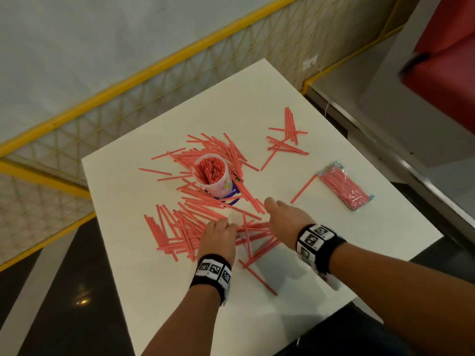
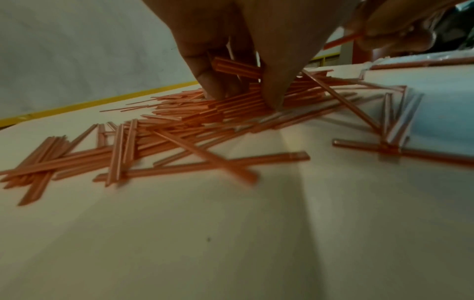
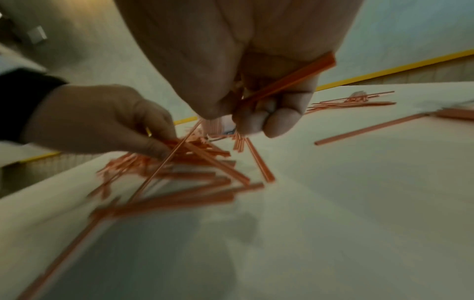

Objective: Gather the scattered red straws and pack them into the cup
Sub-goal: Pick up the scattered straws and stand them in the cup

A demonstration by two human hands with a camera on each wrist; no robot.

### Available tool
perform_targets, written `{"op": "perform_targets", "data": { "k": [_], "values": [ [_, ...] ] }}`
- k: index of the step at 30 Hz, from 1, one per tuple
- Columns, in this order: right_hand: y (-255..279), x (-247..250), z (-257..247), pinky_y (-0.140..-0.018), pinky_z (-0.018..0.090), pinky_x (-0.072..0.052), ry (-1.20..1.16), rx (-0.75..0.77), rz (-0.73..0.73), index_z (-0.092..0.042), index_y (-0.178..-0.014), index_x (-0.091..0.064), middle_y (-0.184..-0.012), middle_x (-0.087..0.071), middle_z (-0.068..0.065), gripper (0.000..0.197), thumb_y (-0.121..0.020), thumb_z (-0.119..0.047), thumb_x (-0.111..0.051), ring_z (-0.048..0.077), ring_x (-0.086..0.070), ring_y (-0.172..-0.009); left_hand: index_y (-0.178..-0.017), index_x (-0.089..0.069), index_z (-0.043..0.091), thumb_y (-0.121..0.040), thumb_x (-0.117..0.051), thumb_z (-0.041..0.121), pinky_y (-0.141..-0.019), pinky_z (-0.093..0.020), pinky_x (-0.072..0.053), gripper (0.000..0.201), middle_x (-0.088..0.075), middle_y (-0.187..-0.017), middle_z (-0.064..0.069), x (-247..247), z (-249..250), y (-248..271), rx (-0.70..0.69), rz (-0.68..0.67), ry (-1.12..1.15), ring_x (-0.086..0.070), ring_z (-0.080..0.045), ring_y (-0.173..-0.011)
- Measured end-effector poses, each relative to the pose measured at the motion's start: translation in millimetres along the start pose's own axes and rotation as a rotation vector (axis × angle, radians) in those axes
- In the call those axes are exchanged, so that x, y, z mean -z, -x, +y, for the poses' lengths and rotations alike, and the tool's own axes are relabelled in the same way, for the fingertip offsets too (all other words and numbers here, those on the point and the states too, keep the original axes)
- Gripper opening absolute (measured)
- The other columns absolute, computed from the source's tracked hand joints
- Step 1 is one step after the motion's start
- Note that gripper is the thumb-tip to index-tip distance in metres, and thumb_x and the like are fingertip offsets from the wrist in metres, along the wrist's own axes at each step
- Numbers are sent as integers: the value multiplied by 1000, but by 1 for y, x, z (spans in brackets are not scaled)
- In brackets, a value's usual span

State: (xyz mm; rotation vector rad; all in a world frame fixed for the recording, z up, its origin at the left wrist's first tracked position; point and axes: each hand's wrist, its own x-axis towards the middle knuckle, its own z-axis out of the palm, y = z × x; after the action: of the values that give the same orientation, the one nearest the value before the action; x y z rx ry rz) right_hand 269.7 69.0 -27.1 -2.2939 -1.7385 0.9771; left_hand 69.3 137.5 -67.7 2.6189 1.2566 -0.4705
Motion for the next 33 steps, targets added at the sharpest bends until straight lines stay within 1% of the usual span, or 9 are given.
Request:
{"op": "perform_targets", "data": {
  "k": [3,8,14,16,18,21,24,29,33],
  "values": [
    [-15,4,-11,-57,31,-39,-104,7,43,-14,-118,-38,-97,-58,7,20,-100,-19,-44,22,-54,-64,-120,-71,21,-91,-62,7,-94,-38,-50,34,-67,-118,0,12,-9,2,31,59,27,-57,-27,-106],
    [-22,-13,-24,-77,41,-52,-146,167,97,-13,-128,-47,-119,-52,8,41,-97,-40,-48,31,-63,-88,-112,-77,18,-95,-63,11,-87,-43,-53,22,-72,-101,-1,31,-34,11,82,195,155,-64,-28,-92],
    [-16,-49,-34,-94,45,-53,32,178,20,-11,-137,-43,-132,-45,9,86,-83,-79,-43,28,-54,-114,-106,-57,14,-109,-37,25,-76,-43,-53,23,-64,-91,-1,36,-57,39,318,149,408,-62,-26,-82],
    [-14,-63,-40,-93,48,-53,220,217,-70,-9,-143,-34,-141,-39,13,83,-88,-69,-46,32,-50,-121,-110,-51,14,-108,-33,19,-74,-41,-53,19,-62,-96,-2,30,-62,48,387,133,470,-62,-25,-83],
    [-12,-71,-47,-89,47,-55,347,233,-94,-7,-146,-28,-145,-36,16,62,-98,-40,-48,34,-50,-120,-112,-48,12,-106,-33,15,-70,-37,-48,16,-62,-97,-6,24,-65,56,456,133,510,-62,-28,-83],
    [-12,-74,-56,-87,42,-56,421,226,-123,-3,-149,-26,-145,-36,18,53,-98,-8,-40,33,-53,-118,-104,-45,13,-108,-31,29,-61,-36,-45,22,-58,-79,-2,16,-68,60,546,141,566,-58,-23,-67],
    [-13,-69,-61,-87,41,-57,473,234,-142,-3,-147,-30,-140,-43,18,48,-100,-8,-39,32,-56,-114,-115,-48,9,-109,-36,34,-60,-32,-41,28,-61,-81,-1,9,-71,59,621,103,617,-58,-23,-70],
    [-14,-49,-60,-88,39,-57,504,236,-133,-5,-141,-36,-134,-48,17,43,-99,-9,-42,32,-58,-113,-132,-45,4,-101,-54,47,-84,-45,-52,53,-61,-125,-18,1,-83,54,800,119,680,-64,-40,-107],
    [-5,-36,-50,-91,37,-54,550,247,-84,1,-139,-36,-128,-48,18,41,-98,-3,-37,31,-55,-111,-134,-40,-2,-92,-61,61,-70,-45,-47,79,-48,-129,-21,-1,-99,43,995,176,685,-63,-43,-102]
  ]
}}
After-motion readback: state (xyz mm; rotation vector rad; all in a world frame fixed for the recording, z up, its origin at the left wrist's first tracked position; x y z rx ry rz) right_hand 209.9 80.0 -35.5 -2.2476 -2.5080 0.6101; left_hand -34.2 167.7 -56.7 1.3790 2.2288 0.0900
